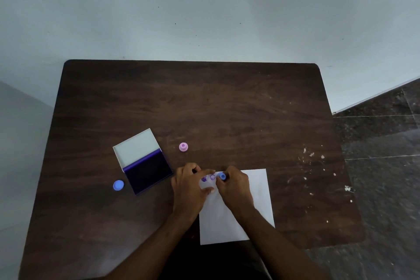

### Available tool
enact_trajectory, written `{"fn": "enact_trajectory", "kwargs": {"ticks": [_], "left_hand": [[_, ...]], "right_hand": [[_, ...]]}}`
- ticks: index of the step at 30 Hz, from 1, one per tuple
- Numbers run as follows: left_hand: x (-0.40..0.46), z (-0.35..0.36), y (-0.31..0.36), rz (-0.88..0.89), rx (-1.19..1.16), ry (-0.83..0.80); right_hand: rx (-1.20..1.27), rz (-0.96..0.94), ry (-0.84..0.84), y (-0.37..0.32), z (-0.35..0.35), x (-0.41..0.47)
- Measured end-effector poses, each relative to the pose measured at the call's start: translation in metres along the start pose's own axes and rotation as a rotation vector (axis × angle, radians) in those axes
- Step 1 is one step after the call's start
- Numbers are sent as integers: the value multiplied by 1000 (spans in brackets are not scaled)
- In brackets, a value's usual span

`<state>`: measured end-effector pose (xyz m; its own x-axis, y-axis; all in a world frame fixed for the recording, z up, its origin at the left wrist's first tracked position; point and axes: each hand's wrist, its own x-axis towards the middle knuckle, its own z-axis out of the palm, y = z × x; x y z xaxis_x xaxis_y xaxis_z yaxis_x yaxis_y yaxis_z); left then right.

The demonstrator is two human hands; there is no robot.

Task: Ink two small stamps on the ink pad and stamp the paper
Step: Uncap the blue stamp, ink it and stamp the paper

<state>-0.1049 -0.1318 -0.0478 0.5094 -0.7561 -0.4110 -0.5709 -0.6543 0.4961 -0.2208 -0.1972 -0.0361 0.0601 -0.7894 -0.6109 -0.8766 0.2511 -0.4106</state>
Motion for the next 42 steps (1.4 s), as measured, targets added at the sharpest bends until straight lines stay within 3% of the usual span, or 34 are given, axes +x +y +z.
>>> {"fn": "enact_trajectory", "kwargs": {"ticks": [13, 22, 29, 42], "left_hand": [[-4, -2, 4, 40, 1, 46], [-8, -5, 13, -50, 33, -1], [-11, -6, 14, 42, 117, -4], [-15, -7, 9, 114, 155, -1]], "right_hand": [[12, -70, 41, -1, 1, -4], [24, -16, -39, 2, -5, -6], [270, 5, 282, 28, -16, -42], [367, -52, 266, 26, -15, -46]]}}
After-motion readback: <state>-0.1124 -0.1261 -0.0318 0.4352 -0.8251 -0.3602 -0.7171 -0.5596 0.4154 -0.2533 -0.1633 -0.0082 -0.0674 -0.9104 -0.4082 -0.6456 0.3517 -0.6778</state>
